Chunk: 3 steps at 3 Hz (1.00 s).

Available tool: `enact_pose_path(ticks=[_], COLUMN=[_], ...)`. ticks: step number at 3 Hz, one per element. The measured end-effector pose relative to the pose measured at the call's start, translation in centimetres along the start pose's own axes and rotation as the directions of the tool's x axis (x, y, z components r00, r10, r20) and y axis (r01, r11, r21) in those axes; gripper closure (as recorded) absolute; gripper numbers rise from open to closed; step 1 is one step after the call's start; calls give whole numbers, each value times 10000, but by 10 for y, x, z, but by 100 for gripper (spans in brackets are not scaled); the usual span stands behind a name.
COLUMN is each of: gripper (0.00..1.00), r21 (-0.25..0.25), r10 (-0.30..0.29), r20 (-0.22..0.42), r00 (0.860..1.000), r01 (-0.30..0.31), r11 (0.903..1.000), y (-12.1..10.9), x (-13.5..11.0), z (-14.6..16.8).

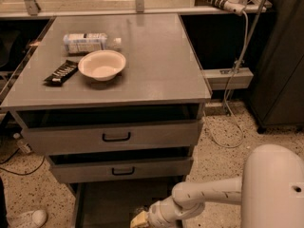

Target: Place water bottle into bottom drawer

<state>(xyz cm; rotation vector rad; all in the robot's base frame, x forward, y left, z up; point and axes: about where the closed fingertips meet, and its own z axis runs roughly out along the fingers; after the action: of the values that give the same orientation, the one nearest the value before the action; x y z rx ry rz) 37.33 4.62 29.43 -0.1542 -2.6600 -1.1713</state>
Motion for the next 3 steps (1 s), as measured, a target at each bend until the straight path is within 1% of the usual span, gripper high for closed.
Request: enact_pose_path(ticks=[1, 2, 3], gripper=[100, 100, 100], r21=[-297, -737, -991], r10=[-52, -68, -29], r20=[316, 640, 820], r00=[9995, 9979, 9966], r01=[61, 115, 110], r11=[9995, 9972, 9950], y=[-1, -1, -2], x=[-8, -31, -56], z=[11, 37, 57])
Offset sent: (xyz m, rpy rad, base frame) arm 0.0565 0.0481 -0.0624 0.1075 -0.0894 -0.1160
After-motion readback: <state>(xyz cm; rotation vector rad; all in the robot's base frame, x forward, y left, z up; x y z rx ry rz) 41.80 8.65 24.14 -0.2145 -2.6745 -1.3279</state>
